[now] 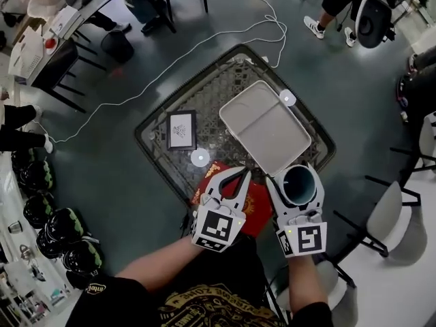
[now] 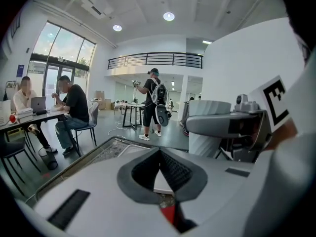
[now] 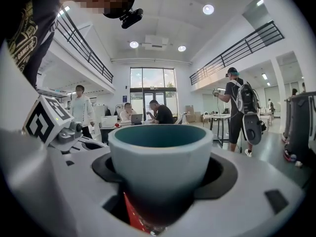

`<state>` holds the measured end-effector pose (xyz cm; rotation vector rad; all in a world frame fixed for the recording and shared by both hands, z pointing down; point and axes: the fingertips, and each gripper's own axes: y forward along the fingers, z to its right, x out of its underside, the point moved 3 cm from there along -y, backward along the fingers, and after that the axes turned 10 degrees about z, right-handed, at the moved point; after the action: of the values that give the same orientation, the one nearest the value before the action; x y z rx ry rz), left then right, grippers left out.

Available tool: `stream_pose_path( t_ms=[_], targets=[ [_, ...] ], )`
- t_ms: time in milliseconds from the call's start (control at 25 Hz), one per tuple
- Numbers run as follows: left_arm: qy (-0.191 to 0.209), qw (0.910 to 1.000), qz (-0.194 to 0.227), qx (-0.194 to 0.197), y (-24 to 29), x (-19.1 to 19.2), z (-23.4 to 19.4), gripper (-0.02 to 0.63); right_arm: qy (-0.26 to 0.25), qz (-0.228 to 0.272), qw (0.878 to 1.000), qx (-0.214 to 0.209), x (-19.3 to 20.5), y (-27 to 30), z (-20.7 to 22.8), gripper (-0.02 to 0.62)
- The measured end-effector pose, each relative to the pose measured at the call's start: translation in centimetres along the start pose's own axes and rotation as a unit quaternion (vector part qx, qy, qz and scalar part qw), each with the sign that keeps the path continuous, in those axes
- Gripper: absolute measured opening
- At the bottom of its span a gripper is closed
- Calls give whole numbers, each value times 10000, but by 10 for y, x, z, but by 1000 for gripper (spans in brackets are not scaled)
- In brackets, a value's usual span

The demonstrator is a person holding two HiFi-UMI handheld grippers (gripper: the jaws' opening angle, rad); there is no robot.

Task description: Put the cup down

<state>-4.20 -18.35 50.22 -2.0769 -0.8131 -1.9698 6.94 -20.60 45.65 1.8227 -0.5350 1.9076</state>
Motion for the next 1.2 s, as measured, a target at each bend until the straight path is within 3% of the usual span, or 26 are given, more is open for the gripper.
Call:
stream_pose_path(
  t_ms=[1000,1200],
  targets=[
    [166,9961,-747,-432,70,65,-22,3,-4,-202,9995,-236,113,56,55,373],
    [156,9953,-815,-501,75,73,-29,3,-15,-510,9983,-290,145,62,59,373]
  ],
)
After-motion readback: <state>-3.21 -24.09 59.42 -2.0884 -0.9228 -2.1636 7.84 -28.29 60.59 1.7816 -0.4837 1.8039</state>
